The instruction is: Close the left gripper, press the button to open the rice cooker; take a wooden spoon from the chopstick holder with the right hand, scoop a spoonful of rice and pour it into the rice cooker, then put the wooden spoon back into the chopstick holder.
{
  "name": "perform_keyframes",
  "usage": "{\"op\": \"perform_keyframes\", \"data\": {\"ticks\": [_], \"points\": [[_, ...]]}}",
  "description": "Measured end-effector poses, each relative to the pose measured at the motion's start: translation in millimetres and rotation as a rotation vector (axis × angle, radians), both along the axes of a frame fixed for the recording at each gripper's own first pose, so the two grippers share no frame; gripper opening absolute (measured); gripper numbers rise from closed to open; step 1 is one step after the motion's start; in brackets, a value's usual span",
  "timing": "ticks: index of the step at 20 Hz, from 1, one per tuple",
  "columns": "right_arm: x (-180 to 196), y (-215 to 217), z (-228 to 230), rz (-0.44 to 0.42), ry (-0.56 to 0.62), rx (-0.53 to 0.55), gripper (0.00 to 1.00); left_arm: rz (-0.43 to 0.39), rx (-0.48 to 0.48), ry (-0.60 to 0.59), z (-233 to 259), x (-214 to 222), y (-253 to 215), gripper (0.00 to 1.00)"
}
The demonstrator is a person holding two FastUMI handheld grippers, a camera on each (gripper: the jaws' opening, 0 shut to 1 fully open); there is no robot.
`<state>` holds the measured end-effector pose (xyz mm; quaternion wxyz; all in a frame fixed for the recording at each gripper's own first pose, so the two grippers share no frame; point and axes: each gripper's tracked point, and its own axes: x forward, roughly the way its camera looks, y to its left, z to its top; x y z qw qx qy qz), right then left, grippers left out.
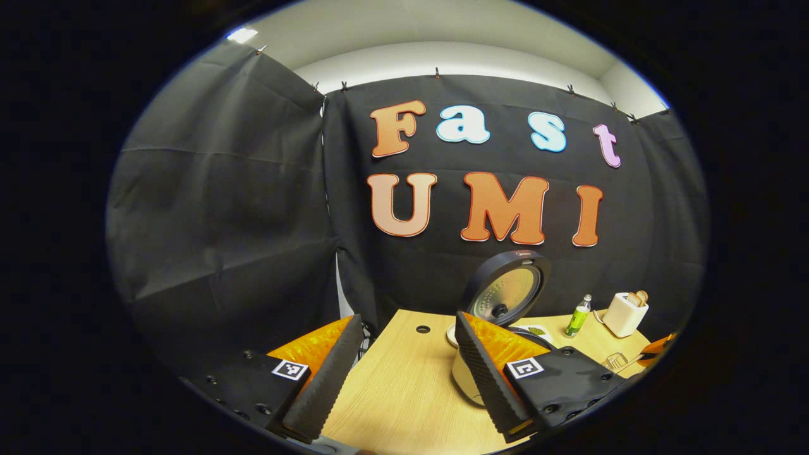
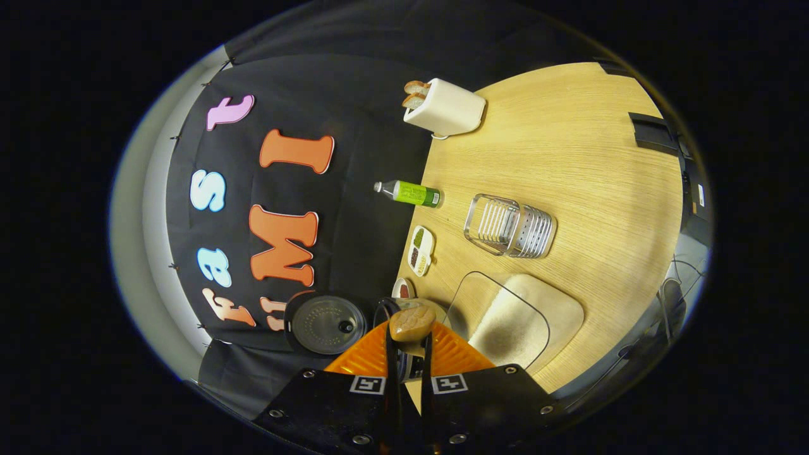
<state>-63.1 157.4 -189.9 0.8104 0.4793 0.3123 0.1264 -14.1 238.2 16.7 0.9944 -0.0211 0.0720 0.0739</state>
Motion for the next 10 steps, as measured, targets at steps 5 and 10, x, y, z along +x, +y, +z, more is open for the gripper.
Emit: {"op": "perform_keyframes", "data": {"ticks": [5,10], "points": [[7.1,20.1,43.5,0.001,-0.022,0.052,0.12,-0.016,-0.023,-0.002,-3.1,3.6,1.8,1.00],[18.1,49.4,75.9,0.018,-0.042,0.085,0.12,-0.021,-0.045,-0.003,-7.8,3.5,1.1,0.95]]}}
